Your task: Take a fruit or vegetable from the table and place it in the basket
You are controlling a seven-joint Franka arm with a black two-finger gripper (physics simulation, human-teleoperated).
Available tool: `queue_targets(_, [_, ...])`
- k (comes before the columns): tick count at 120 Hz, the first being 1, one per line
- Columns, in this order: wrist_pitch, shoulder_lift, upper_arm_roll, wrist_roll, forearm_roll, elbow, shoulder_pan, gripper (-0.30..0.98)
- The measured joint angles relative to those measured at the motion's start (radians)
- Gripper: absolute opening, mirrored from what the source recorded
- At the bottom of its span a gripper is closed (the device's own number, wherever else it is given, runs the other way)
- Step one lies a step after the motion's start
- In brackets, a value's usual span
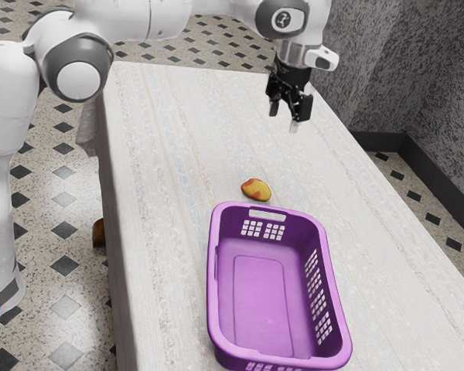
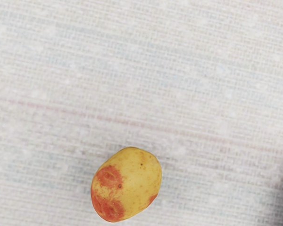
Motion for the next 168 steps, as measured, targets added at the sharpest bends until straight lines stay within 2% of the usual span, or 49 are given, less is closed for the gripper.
queue_targets(36, [0.004,0.041,0.029,0.03,0.038,-0.088,-0.001,0.69])
queue_targets(63, [0.005,0.04,0.022,0.148,0.056,-0.117,-0.01,0.69])
queue_targets(110, [0.084,0.037,0.004,0.35,0.052,-0.253,-0.011,0.69])
queue_targets(168, [0.159,0.01,-0.022,0.469,0.03,-0.349,-0.011,0.69])
